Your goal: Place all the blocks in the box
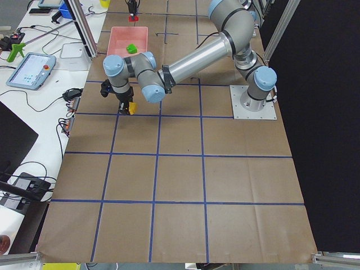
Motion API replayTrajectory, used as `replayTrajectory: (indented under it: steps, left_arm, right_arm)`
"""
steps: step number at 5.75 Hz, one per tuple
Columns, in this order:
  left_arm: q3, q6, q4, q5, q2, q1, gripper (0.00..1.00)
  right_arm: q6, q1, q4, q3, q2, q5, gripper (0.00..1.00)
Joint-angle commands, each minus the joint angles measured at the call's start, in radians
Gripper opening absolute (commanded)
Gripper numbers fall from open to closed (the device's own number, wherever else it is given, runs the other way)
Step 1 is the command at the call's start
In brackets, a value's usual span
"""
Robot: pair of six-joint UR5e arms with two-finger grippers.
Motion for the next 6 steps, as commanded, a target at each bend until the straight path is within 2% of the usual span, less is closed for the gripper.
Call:
replayTrajectory:
  steps: [1,2,4,5,6]
  left_arm:
    - [0.210,-0.129,-0.250,-0.063,-0.009,-0.041,0.23]
    - [0.250,-0.247,-0.261,-0.056,0.002,-0.129,0.23]
    - [0.264,-0.487,-0.257,-0.048,0.002,-0.282,0.23]
    - [0.263,-0.592,-0.248,0.007,-0.010,-0.363,0.23]
    - [0.263,-0.657,-0.210,0.036,-0.032,-0.424,0.23]
  right_arm:
    - [0.151,0.064,-0.114,-0.042,0.077,0.023,0.21]
    - [0.142,0.065,-0.131,-0.042,0.077,0.023,0.98]
    - [0.069,0.046,-0.119,-0.024,0.059,0.002,0.99]
    - [-0.056,0.002,-0.102,-0.014,0.051,-0.008,0.99]
    - [-0.095,-0.027,-0.079,-0.013,0.035,-0.020,0.99]
